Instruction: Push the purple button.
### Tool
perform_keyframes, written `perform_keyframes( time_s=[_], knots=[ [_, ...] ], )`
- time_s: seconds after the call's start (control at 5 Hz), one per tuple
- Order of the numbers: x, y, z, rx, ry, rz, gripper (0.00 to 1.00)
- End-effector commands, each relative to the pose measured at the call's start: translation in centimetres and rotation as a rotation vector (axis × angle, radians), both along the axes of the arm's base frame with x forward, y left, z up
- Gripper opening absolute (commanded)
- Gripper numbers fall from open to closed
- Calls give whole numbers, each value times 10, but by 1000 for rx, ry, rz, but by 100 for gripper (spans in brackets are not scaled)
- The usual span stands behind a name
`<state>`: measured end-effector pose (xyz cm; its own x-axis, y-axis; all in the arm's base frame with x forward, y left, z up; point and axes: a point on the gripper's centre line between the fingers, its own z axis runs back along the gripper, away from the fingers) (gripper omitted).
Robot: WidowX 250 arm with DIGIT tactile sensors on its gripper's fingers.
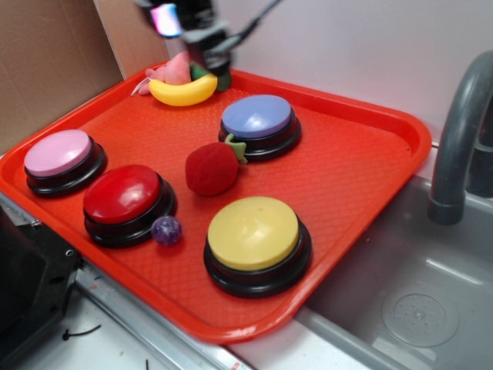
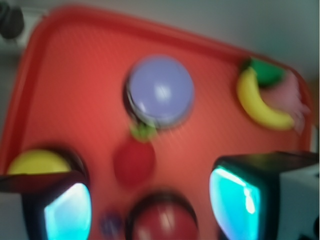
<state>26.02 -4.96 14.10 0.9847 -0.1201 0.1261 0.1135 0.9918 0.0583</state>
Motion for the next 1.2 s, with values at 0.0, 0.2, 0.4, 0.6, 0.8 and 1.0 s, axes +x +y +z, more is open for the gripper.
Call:
perform_keyframes(
  time_s=[0.0, 0.2, 0.4, 0.6, 0.8, 1.0],
  knots=[
    [58, 28, -41, -127, -31, 230, 100],
    [44, 19, -60, -88, -25, 239, 100],
    [16, 8, -72, -72, -28, 204, 100],
    [15, 7, -83, -89, 1, 204, 100],
    [25, 10, -97, -80, 38, 205, 100],
    [30, 13, -89, -85, 28, 208, 100]
  ],
)
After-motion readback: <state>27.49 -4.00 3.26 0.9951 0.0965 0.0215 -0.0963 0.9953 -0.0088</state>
